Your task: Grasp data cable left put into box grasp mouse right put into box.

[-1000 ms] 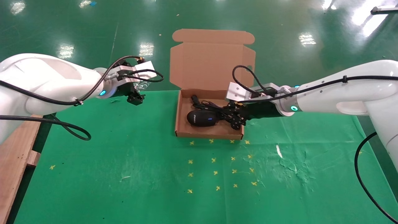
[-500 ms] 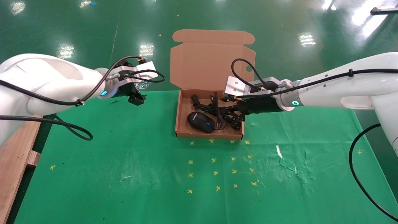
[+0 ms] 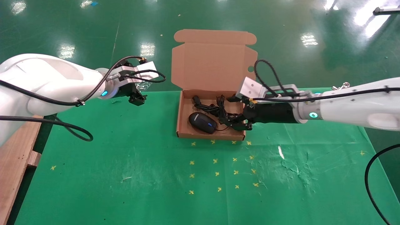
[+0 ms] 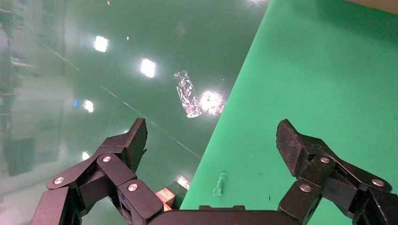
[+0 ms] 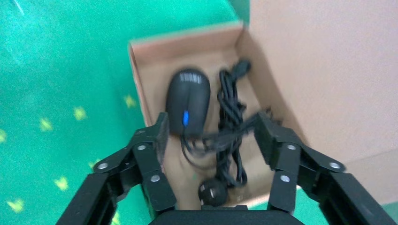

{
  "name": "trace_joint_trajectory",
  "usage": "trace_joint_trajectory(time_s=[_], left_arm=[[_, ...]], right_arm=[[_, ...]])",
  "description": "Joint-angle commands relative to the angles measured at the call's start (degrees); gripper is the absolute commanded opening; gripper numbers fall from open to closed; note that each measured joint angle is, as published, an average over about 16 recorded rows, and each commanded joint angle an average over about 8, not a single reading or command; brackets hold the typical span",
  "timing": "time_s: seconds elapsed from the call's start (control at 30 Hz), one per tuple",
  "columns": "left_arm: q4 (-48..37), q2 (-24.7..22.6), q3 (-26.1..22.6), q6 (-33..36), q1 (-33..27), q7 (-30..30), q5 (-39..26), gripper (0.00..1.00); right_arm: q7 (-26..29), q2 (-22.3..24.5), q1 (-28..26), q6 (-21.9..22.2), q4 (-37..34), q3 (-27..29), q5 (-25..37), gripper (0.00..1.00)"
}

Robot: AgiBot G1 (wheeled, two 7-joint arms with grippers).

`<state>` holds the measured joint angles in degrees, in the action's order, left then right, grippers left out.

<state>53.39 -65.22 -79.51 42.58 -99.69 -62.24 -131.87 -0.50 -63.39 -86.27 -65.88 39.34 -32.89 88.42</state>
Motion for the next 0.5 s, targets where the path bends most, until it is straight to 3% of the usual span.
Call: trace_joint_trajectory(time_s=[0.03, 0.5], left_arm=[[0.00, 0.00, 0.00, 0.00, 0.00, 0.00, 0.00, 1.00], [0.00, 0.00, 0.00, 0.00, 0.00, 0.00, 0.00, 1.00]], right_arm=[[0.48, 1.20, 1.04, -0.84, 1.45, 0.71, -1.97, 1.00], [3.80, 9.58, 8.34, -6.69, 11.56, 5.70, -15.72, 1.00]])
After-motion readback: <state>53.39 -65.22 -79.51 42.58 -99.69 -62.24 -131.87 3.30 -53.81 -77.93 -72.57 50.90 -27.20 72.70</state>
